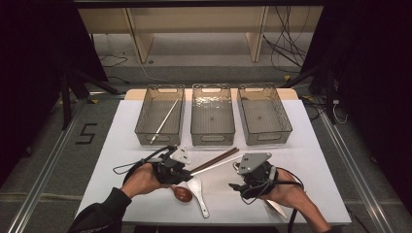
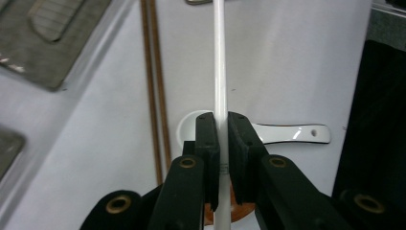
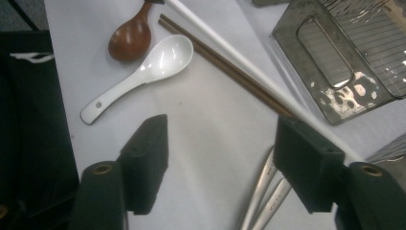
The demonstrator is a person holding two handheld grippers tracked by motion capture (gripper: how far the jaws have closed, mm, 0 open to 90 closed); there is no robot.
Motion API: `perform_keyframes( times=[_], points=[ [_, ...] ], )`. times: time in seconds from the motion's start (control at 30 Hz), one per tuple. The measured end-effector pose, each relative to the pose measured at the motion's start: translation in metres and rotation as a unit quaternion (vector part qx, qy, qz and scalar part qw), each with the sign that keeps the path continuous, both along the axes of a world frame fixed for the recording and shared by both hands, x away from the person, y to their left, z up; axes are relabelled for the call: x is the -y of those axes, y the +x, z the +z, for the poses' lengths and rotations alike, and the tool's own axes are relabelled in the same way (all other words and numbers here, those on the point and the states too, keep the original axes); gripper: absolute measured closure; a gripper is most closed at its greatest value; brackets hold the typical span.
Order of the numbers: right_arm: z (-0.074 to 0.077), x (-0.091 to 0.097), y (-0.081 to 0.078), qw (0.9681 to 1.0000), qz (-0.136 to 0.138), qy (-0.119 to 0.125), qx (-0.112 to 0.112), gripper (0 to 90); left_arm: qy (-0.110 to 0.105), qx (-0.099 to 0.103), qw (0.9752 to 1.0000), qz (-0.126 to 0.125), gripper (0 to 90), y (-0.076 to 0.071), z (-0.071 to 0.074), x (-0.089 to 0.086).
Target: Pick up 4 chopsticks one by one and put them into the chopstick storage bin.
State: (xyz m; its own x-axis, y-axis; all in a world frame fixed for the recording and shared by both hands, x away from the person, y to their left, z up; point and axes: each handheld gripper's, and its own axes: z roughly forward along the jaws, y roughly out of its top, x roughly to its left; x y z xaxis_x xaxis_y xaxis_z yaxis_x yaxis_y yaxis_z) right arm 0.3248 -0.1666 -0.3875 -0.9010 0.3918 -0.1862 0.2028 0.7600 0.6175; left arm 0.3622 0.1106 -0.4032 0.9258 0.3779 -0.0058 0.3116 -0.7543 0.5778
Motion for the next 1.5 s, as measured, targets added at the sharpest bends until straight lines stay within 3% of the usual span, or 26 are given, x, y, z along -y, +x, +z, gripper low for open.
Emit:
perform_keyframes(
  times=[0.23,0.5,0.67,0.9,1.0,1.13,1.23,1.5],
  points=[
    [-0.004,0.003,-0.001,0.9995,-0.007,0.027,-0.015,32.0,-0.011,0.004,0.999,0.043,83.2,0.01,0.002,-0.015],
    [-0.009,0.009,-0.001,0.9969,-0.038,0.06,-0.035,30.1,-0.032,0.009,0.9954,0.09,83.2,0.019,0.01,-0.031],
    [-0.01,0.017,-0.004,0.9958,-0.052,0.065,-0.038,29.4,-0.047,0.01,0.9893,0.138,83.2,0.032,0.011,-0.051],
    [-0.014,0.024,-0.006,0.995,-0.054,0.07,-0.046,29.0,-0.058,0.018,0.9808,0.185,83.2,0.05,0.018,-0.071],
    [-0.014,0.025,-0.006,0.9948,-0.055,0.072,-0.047,28.8,-0.065,0.02,0.9752,0.21,83.2,0.06,0.02,-0.08],
    [-0.017,0.025,-0.005,0.9944,-0.058,0.071,-0.052,28.3,-0.068,0.024,0.9705,0.23,83.2,0.073,0.025,-0.085],
    [-0.018,0.025,-0.005,0.9946,-0.058,0.068,-0.052,28.3,-0.072,0.028,0.9628,0.259,83.2,0.088,0.026,-0.091],
    [-0.017,0.027,-0.005,0.9943,-0.06,0.071,-0.053,28.3,-0.064,0.027,0.9522,0.297,83.1,0.116,0.024,-0.098]
  ],
)
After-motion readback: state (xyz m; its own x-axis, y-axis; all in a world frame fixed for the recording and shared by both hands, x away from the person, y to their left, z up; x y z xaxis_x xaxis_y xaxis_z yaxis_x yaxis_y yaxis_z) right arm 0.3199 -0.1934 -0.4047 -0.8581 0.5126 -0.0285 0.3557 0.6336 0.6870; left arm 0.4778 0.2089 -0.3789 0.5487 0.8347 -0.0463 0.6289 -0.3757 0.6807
